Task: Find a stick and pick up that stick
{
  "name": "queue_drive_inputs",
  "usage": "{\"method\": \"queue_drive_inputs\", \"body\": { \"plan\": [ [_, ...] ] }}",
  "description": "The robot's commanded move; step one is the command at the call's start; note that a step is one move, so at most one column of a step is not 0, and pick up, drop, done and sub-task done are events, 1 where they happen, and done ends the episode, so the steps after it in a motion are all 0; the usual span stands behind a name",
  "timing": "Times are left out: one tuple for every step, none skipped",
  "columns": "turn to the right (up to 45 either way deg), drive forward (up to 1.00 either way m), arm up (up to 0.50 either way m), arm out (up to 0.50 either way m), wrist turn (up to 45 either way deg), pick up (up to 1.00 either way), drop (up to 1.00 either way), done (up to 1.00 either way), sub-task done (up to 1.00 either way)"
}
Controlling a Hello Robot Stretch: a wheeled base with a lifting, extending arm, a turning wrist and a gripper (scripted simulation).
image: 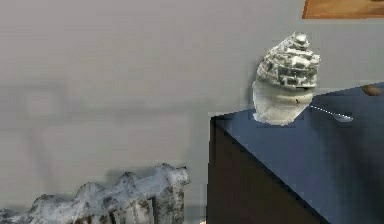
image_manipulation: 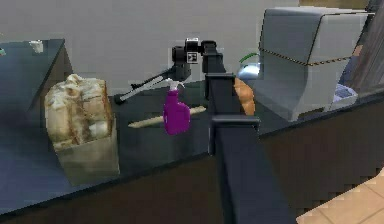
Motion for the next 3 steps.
{"method": "queue_drive_inputs", "body": {
  "plan": [
    [0.0, 0.0, -0.14, 0.0, 0.0, 0.0, 0.0, 0.0, 0.0],
    [0.0, 0.0, 0.0, 0.0, 0.0, 1.0, 0.0, 0.0, 0.0],
    [0.0, 0.0, 0.1, 0.0, 0.0, 0.0, 0.0, 0.0, 0.0]
  ]
}}
